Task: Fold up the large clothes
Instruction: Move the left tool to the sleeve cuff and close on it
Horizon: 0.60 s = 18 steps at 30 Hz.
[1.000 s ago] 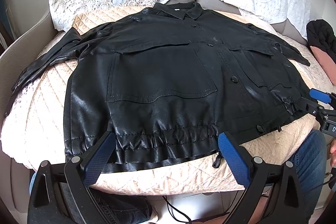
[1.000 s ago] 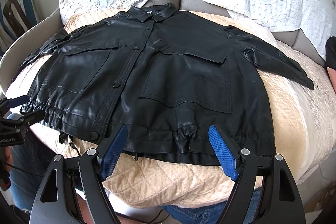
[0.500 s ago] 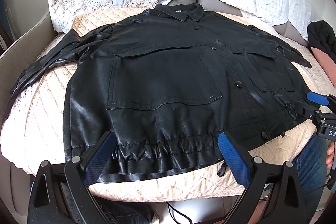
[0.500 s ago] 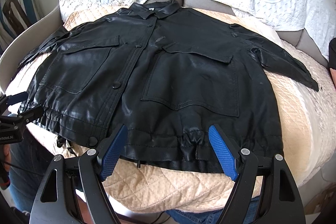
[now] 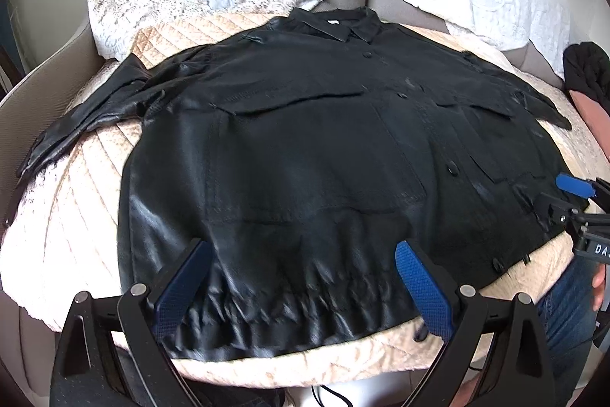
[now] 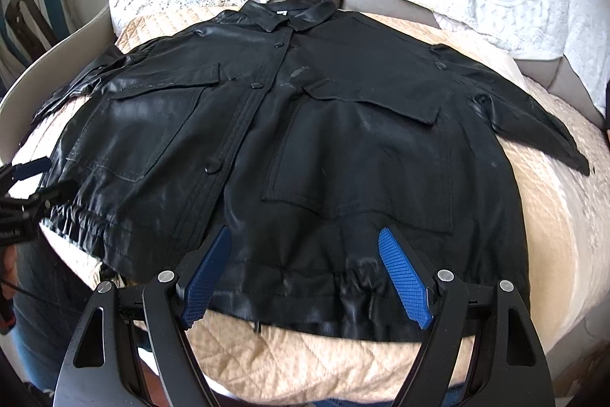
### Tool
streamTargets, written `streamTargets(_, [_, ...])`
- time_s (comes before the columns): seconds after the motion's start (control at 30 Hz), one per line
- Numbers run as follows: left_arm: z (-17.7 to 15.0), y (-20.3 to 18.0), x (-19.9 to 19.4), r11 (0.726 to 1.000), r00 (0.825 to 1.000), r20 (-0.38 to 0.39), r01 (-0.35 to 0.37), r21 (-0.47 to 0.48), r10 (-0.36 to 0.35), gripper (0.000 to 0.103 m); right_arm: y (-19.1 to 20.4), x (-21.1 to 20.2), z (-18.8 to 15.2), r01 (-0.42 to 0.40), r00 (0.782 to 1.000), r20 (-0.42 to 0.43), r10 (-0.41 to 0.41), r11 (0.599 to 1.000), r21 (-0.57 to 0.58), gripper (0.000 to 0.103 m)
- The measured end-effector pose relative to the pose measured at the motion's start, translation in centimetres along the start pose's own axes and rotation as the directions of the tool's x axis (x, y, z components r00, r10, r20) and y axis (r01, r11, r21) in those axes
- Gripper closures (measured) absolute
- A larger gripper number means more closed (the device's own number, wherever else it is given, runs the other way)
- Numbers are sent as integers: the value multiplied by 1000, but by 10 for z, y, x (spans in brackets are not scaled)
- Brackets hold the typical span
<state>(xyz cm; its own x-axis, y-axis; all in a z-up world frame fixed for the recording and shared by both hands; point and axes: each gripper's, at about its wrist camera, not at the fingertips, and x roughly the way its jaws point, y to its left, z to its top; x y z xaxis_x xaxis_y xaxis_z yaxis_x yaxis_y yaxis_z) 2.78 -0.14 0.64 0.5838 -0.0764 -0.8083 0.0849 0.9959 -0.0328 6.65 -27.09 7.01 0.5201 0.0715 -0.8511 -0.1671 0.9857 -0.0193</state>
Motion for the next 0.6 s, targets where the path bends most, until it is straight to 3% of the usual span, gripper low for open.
streamTargets(0.37, [37,70,12,989,992,46,-111,-102,117,6,20,23,35,-35,999,1,35,998,-60,23])
streamTargets(0.6, [57,151,24,950,969,49,-227,-213,242,6,37,37,56,-60,998,6,61,993,-103,23])
